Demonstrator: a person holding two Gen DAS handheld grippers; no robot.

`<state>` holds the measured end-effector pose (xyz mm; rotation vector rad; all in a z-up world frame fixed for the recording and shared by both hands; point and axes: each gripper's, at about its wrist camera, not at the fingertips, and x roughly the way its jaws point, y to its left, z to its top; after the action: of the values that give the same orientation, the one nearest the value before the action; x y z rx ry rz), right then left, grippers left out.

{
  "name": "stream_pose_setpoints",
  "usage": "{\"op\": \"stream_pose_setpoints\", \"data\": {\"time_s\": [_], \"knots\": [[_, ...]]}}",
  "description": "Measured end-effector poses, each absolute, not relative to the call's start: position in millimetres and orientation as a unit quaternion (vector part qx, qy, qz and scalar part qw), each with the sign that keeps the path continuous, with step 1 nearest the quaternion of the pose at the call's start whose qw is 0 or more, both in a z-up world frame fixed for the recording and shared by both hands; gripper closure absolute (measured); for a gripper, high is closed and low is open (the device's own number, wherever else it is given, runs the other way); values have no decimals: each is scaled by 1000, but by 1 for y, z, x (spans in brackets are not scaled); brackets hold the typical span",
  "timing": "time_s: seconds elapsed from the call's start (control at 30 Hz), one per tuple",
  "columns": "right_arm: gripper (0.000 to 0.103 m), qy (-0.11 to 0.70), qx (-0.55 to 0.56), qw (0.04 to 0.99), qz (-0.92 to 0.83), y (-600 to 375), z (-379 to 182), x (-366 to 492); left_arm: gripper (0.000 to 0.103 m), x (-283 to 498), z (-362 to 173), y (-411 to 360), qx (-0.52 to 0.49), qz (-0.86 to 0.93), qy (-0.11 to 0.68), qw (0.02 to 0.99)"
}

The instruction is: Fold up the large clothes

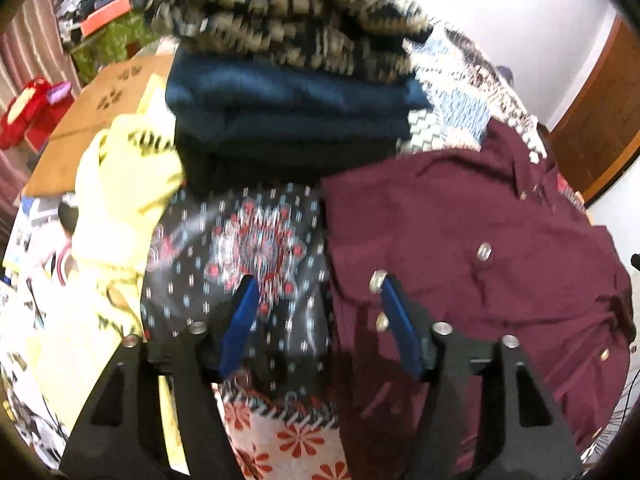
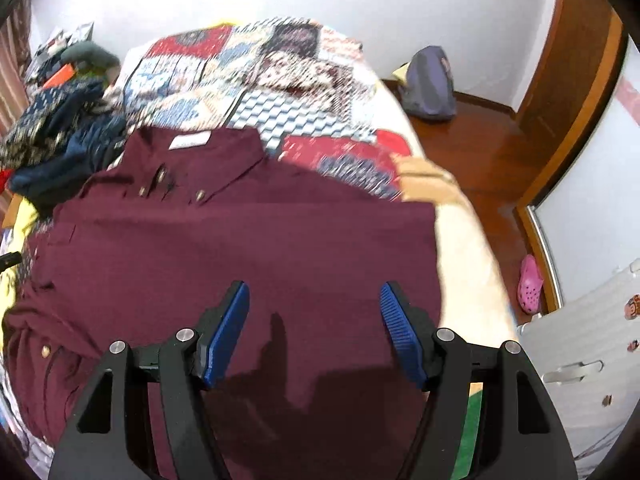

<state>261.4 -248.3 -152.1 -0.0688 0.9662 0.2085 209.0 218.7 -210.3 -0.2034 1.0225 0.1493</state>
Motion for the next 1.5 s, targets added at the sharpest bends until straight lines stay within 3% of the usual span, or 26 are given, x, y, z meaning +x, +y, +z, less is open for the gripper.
{"op": "stream_pose_setpoints", "data": {"time_s": [0.17,0.7,0.83,0.87,0.93,1.0,1.07,1.17,1.5], "knots": [[39,457,2,885,83,-272,-150,288,35,236,-208,223,-119,57,484,865],[39,541,109,828,98,-312,-223,356,35,306,-299,260,-274,9,524,806],[49,544,101,827,101,-310,-231,358,36,314,-300,251,-269,-5,515,814],[52,542,97,829,94,-310,-232,357,47,315,-299,247,-259,-5,514,818],[73,536,90,835,83,-312,-230,356,63,317,-297,233,-225,-10,517,826],[84,523,94,843,85,-318,-224,353,73,317,-289,217,-162,16,514,842],[89,508,103,850,94,-322,-215,349,93,315,-278,201,-95,42,510,854],[91,487,74,865,96,-316,-198,344,99,309,-255,184,-48,50,491,869],[93,386,-2,917,98,-299,-120,336,100,304,-135,126,61,18,394,917]]}}
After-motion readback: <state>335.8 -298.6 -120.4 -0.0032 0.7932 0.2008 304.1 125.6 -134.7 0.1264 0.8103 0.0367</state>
